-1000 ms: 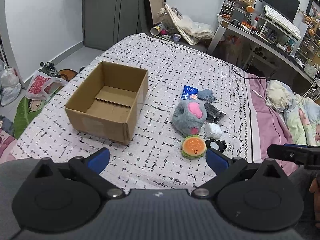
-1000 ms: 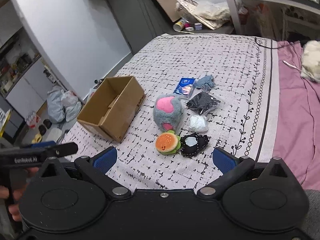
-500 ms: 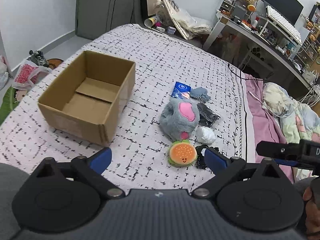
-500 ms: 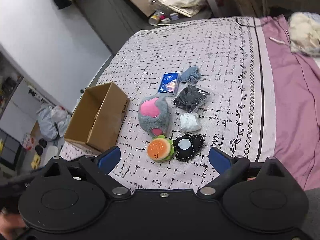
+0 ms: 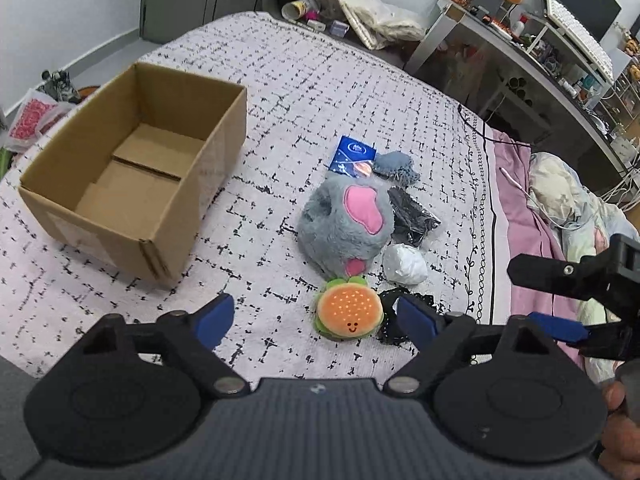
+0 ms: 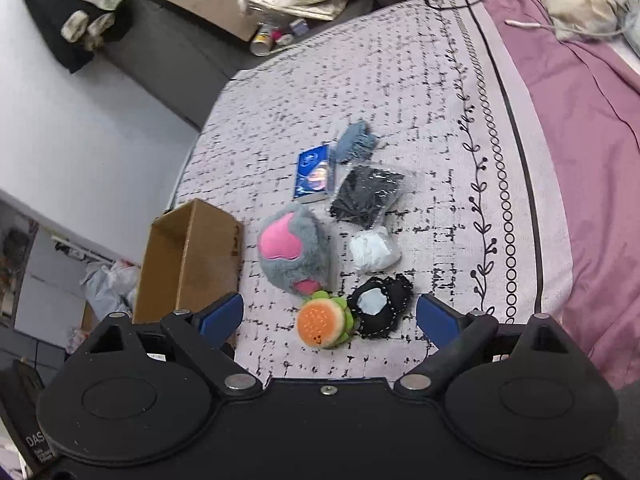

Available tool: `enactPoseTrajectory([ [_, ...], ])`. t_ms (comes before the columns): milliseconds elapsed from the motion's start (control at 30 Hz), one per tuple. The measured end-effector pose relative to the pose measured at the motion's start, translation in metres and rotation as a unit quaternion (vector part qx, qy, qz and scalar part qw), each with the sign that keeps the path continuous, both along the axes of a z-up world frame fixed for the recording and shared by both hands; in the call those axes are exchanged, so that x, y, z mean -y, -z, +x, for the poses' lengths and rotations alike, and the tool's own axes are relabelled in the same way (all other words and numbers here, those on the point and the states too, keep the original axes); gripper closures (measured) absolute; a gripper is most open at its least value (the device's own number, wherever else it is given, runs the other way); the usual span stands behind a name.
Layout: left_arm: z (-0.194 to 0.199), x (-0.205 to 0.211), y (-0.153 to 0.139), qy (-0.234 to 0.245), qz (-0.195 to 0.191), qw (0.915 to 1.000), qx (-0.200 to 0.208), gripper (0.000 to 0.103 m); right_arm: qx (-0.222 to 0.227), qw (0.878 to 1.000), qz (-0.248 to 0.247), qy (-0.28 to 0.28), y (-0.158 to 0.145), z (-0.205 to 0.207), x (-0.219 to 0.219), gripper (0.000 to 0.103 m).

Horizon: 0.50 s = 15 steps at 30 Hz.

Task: Organize soft objects
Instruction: 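Grasp the orange burger plush with the left tool while the right tool grasps the black round plush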

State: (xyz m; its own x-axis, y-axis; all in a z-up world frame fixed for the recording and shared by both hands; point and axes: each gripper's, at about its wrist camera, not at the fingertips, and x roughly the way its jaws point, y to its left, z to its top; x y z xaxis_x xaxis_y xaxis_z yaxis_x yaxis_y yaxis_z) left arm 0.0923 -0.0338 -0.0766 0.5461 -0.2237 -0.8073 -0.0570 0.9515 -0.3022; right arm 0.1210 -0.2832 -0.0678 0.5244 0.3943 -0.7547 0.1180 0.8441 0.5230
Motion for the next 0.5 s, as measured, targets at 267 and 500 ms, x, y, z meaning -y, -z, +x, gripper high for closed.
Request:
enactPoseTrajectory([
  [267, 0.024, 0.004, 0.020, -0.010, -0.021, 0.9991, -0.036, 0.029, -0.079, 0.995, 0.042, 0.039, 0.040, 0.024, 0.000, 0.029],
  [500, 0.046, 0.017, 0.043, -0.005, -0.034, 0.9967, -0.074, 0.030, -0.132, 0.986, 0.070, 0.075, 0.070, 0.038, 0.005, 0.037],
])
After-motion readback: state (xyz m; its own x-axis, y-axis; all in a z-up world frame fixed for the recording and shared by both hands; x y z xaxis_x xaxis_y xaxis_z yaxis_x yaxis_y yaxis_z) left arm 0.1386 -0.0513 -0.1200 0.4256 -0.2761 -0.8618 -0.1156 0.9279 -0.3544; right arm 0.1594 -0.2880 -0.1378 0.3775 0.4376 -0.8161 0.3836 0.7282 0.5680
